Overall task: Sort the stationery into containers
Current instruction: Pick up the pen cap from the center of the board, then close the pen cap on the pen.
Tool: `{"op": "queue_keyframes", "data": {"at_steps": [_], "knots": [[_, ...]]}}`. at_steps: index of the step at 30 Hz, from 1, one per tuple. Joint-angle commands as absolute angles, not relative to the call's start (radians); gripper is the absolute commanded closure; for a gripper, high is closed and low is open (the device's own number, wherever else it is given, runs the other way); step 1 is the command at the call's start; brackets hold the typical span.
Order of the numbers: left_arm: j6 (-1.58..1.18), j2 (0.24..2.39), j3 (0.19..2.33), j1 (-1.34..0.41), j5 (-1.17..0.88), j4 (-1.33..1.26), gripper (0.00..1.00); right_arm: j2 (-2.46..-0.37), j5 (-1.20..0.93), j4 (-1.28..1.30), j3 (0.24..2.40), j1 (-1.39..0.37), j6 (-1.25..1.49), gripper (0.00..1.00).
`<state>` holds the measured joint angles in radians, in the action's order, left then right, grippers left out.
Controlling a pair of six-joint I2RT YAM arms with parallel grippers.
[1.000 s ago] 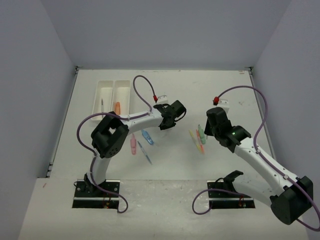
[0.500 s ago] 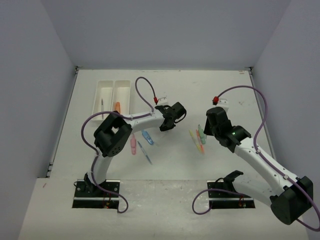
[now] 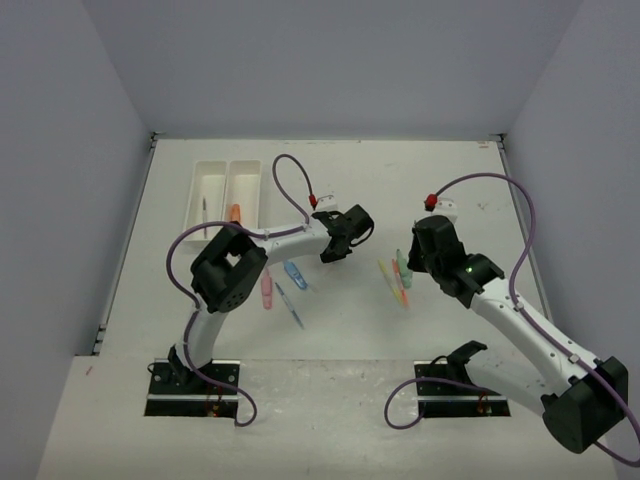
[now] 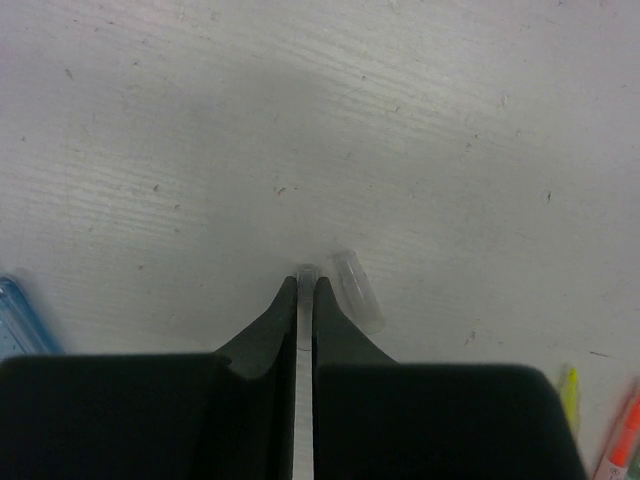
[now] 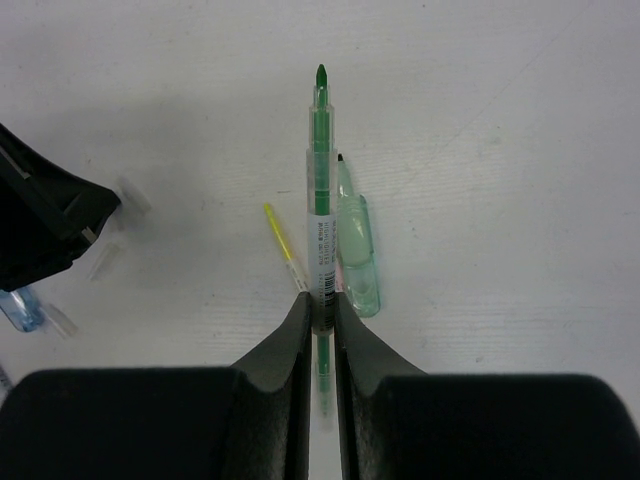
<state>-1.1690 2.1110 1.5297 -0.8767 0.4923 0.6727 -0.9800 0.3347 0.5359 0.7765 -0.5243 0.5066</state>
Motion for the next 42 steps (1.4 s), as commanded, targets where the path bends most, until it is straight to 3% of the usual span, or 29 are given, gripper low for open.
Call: {"op": "queue_keyframes", "data": {"at_steps": [1, 5, 10, 16, 19, 24, 42], "knots": [[-1.195, 2.069, 1.517, -0.864, 0.547, 0.676, 1.0, -0.931, 0.247, 0.447, 0.753, -0.523, 0.457, 1.0], [-1.175, 1.93, 1.477, -0.865, 0.61, 0.641, 1.0, -0.868, 0.009, 0.335, 0.709, -0.523, 0.403, 1.0], [-0.979, 1.614, 1.259, -0.913, 0.651, 0.337, 1.0, -0.77, -0.298, 0.125, 0.629, -0.522, 0.45, 1.0], [-0.65, 1.072, 0.778, -0.92, 0.347, -0.423, 1.0, -0.67, -0.628, -0.261, 0.46, -0.543, 0.665, 1.0], [-0.604, 0.902, 0.587, -0.92, 0.104, -0.668, 1.0, -0.68, -0.618, -0.385, 0.434, -0.631, 0.754, 1.0], [-0.604, 0.83, 0.5, -0.92, -0.011, -0.804, 1.0, -0.745, -0.465, -0.426, 0.494, -0.843, 0.754, 1.0], [-0.621, 0.841, 0.505, -0.92, -0.028, -0.813, 1.0, -0.732, -0.339, -0.355, 0.528, -0.891, 0.7, 1.0]]}}
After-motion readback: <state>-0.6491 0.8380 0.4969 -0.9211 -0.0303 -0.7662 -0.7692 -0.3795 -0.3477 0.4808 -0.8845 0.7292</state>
